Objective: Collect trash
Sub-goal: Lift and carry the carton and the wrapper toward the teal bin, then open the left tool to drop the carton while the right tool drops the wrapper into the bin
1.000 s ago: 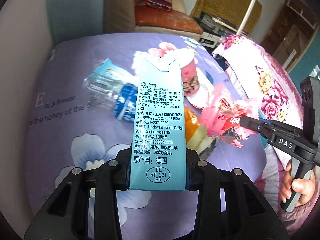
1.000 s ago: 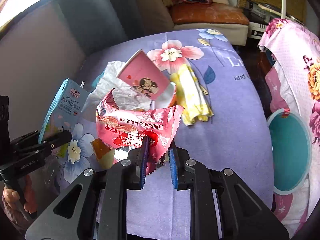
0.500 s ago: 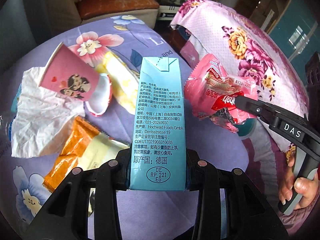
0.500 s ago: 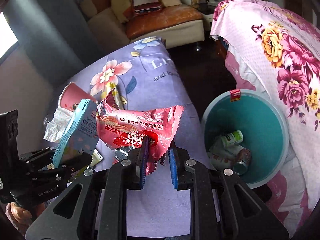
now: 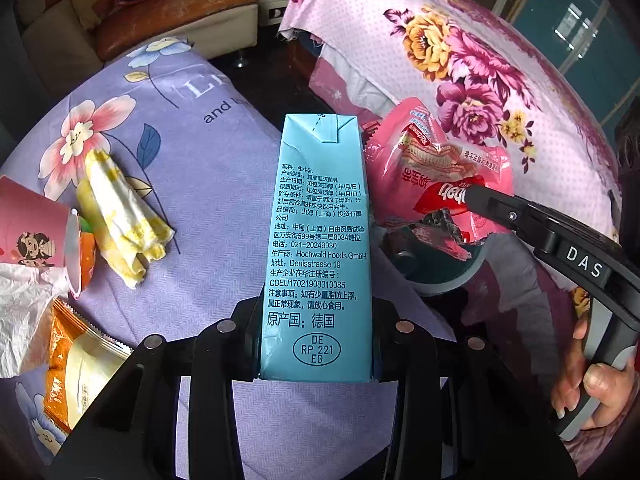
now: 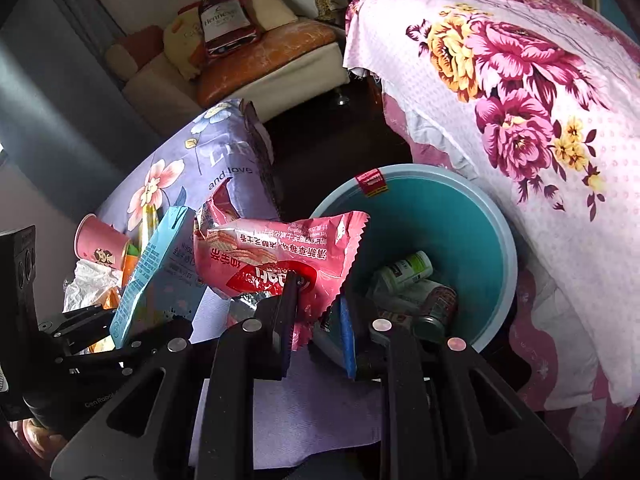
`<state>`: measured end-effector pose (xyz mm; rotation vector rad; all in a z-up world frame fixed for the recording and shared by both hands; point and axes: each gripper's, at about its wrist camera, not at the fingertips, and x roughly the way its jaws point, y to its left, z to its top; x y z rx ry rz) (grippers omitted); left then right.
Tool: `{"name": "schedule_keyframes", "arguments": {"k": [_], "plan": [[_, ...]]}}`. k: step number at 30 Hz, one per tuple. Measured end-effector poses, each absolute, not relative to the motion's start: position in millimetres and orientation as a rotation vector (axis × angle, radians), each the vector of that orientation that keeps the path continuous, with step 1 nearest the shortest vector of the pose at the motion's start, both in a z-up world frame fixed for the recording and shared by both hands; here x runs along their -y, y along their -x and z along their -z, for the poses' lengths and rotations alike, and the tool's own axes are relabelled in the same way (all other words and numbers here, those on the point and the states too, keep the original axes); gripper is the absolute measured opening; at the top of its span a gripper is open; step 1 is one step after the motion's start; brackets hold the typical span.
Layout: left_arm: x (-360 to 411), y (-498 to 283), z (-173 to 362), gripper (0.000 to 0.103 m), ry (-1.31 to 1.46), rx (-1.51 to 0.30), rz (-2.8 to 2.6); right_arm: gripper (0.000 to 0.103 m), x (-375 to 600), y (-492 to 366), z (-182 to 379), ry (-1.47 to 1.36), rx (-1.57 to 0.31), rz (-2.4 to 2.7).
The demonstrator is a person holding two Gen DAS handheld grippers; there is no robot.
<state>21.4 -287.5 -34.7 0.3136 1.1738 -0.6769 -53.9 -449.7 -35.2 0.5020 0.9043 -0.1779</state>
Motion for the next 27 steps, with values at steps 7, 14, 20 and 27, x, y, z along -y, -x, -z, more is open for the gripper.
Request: {"name": "schedule_keyframes", "arguments": {"k": [7,14,20,27], "plan": [[314.7,-18.1,41.3,0.038,-0.345,-1.193,0.695,0.019,482.7,69.5,45.0,-0.533,-0.892,0.246],[347.5,-11.7,45.1,0.038,-0.364,-1.199,0.741,0.020,512.9,87.4,49.1,-0.563,-0.880,0.307],[358.4,-10.8,51.3,0.049,-0.368,-1.207,0.748,0.020,520.2,90.2,55.5,-0.580,-0.886,0.314],[350.5,-19.6,57.7,0.065,-0.333,-1.228,0.711,0.020,515.2,83.5,60.7,-0.579,-0.906,0.298]]}}
